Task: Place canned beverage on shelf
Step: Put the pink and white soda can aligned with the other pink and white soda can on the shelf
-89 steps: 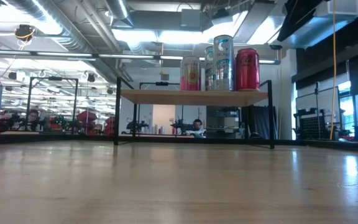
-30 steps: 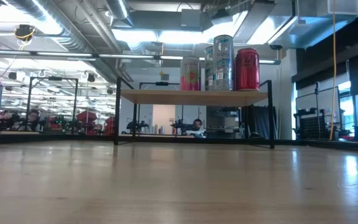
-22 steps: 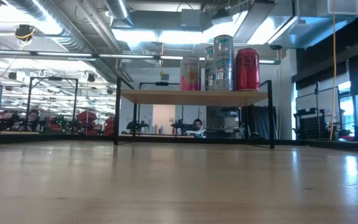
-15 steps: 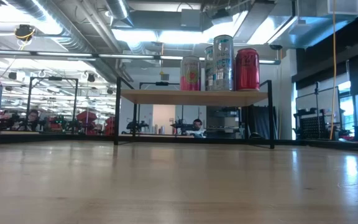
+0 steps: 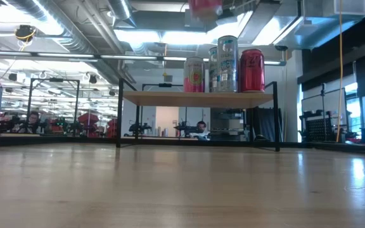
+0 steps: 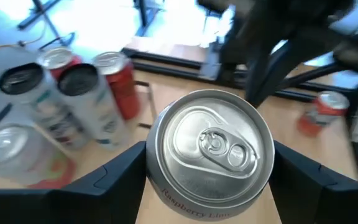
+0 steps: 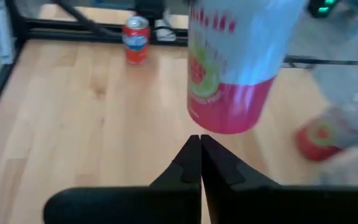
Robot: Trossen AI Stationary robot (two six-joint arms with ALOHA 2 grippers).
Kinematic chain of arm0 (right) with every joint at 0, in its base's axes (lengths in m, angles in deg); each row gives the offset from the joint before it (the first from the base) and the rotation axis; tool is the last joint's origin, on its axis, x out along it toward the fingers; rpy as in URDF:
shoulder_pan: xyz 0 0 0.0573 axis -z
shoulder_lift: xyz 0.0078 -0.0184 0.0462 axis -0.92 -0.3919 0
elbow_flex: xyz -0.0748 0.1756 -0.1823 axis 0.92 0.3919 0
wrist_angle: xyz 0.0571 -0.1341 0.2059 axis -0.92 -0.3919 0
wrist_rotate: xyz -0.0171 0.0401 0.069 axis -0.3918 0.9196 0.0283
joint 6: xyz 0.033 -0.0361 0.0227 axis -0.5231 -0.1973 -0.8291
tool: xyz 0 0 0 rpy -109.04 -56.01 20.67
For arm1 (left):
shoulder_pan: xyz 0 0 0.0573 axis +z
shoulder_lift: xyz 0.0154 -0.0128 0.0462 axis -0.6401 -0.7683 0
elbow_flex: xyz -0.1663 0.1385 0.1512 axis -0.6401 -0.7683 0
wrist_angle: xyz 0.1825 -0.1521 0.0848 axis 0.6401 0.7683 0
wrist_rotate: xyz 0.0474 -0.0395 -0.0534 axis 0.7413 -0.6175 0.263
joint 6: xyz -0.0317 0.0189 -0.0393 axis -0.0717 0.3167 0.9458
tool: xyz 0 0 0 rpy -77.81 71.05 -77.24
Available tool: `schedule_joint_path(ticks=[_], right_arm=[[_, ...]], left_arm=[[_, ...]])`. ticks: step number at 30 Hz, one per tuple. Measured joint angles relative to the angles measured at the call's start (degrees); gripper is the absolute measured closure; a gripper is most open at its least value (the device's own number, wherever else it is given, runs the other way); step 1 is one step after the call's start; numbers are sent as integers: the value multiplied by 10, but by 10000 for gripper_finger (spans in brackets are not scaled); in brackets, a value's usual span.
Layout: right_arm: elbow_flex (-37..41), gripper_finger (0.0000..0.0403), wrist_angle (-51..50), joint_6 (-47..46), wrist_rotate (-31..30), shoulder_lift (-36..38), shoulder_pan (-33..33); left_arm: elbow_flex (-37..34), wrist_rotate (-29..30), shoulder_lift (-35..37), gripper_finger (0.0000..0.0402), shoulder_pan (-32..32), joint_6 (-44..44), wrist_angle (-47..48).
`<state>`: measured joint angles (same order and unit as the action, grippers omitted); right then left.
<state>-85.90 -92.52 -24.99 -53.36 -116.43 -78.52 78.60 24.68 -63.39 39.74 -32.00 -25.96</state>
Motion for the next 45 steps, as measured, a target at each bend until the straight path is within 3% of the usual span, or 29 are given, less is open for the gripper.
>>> schedule_joint_path(ticks=[7, 10, 17, 33, 45], right_arm=[[-8, 403, -83, -59, -48, 30, 0], [-7, 403, -113, -85, -61, 33, 0], [-7, 403, -135, -108, -73, 32, 0], [-7, 403, -133, -108, -102, 32, 0], [-7, 403, -133, -117, -102, 32, 0]], left_arm=[[0, -14, -42, 141, 82, -80, 5], [0, -46, -68, 141, 123, -109, 5], [-1, -70, -117, 141, 177, -146, 10], [-1, -126, -145, 139, 231, -195, 2], [-1, -113, -145, 103, 229, -214, -3]])
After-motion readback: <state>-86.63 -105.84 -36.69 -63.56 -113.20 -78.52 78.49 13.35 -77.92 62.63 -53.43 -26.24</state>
